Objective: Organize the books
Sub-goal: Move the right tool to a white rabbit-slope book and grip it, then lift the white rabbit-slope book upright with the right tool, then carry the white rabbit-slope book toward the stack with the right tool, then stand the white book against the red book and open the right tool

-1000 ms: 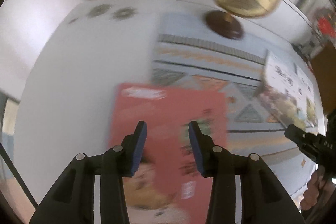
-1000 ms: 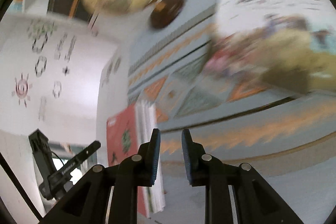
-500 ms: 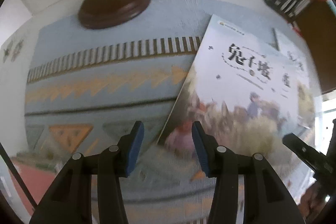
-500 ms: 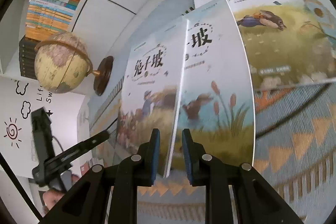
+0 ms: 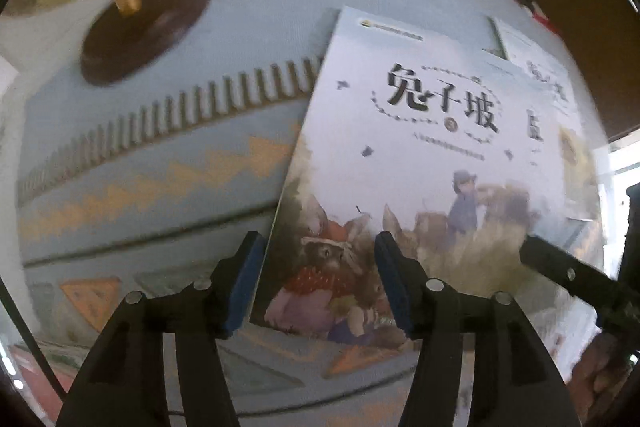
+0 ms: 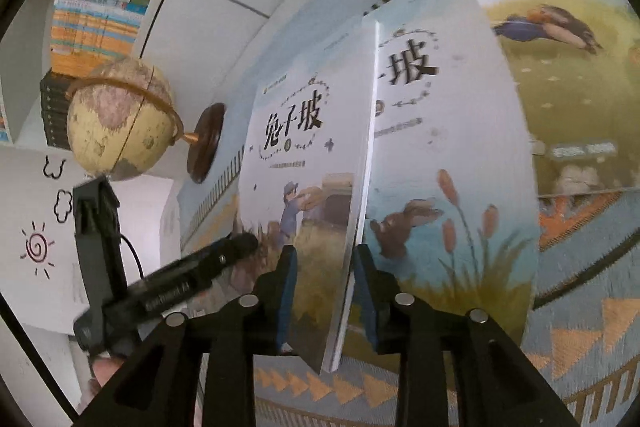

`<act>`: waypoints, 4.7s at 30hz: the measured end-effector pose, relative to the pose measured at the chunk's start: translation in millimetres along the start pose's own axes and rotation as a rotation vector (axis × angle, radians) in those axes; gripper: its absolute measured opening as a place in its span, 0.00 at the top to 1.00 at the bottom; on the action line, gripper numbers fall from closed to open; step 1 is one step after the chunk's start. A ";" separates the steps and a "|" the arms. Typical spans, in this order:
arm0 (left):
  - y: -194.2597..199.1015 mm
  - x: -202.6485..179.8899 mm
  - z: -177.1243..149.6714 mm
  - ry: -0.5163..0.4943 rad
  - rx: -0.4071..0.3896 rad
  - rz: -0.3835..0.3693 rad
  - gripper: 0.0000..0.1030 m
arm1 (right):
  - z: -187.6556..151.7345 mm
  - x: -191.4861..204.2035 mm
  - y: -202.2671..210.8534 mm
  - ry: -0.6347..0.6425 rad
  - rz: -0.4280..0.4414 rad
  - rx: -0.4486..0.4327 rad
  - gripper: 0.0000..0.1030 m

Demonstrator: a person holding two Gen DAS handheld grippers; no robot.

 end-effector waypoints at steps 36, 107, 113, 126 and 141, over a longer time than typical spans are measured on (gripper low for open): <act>8.2 -61.1 -96.3 -0.100 0.015 -0.165 0.46 | -68.0 -18.9 87.1 0.011 0.374 -0.045 0.62; 163.3 107.8 -117.3 0.173 -0.234 -0.161 0.74 | -114.3 196.5 22.4 0.448 0.096 0.072 0.92; 175.1 180.5 -131.4 0.299 -0.258 -0.137 0.74 | -133.8 248.7 -24.1 0.529 0.138 0.140 0.92; 163.6 276.9 -158.7 0.457 -0.245 -0.084 0.73 | -182.2 303.9 -119.1 0.577 0.150 0.276 0.91; 143.5 301.3 -167.8 0.524 -0.235 -0.101 0.69 | -197.1 302.4 -148.2 0.535 0.127 0.293 0.88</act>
Point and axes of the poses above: each gripper's, at about its wrist camera, not at the fingertips, and y roughly against the way its jaws point, x to its left, z to its top, the point moved 10 cm from there along -y, roughly the way its jaws point, and after that the axes turned 12 degrees about y, right-handed, at the moved point
